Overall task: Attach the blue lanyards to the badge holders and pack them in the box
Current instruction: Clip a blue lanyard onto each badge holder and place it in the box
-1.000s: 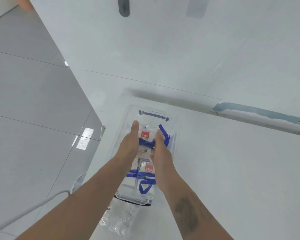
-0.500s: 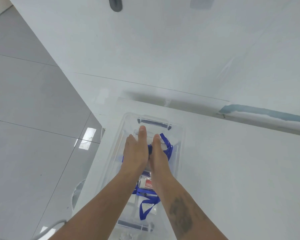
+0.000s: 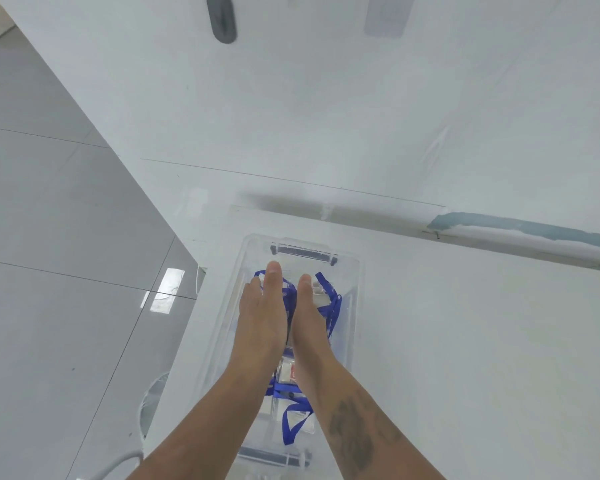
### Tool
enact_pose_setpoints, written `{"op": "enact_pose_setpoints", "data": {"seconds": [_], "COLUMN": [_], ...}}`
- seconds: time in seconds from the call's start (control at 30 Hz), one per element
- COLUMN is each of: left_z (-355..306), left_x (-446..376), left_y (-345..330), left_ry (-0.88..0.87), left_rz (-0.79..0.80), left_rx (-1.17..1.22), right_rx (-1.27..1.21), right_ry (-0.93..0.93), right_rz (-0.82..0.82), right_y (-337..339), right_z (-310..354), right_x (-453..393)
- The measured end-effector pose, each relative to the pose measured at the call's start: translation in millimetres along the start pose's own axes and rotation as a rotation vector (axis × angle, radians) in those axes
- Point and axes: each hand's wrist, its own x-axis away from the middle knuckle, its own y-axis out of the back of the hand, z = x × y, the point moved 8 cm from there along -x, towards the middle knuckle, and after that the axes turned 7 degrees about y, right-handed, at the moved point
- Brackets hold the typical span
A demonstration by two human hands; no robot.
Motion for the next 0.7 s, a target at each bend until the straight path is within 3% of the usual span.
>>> {"op": "enact_pose_setpoints", "data": {"seconds": [0.2,0.33,0.5,0.7], "left_z": [-7.2,-16.0,-35.6,-51.9], "left_x": [4.7,18.2,49.0,79.6], "left_y": [12.5,20.7,22.4,13.4], "left_ry": [-0.039,-0.256,-0.604,-0.922], "left_rz": [0.056,0.05,-0.009,-0.11], "left_rx": [0.055,-0.02,-0.275,-0.557], "right_rx": [0.125,0.19,0.407,0.938], "right_ry": [0.027,0.144,0.485,0.84], "right_rz": [0.096,0.127,0.027,-0.178], "right_y": [5.7,18.5,51.9,116.2], "right_z": [23.1,42.4,77.9,127.3], "right_x": [25.8,56.0,100.4,143.7]}}
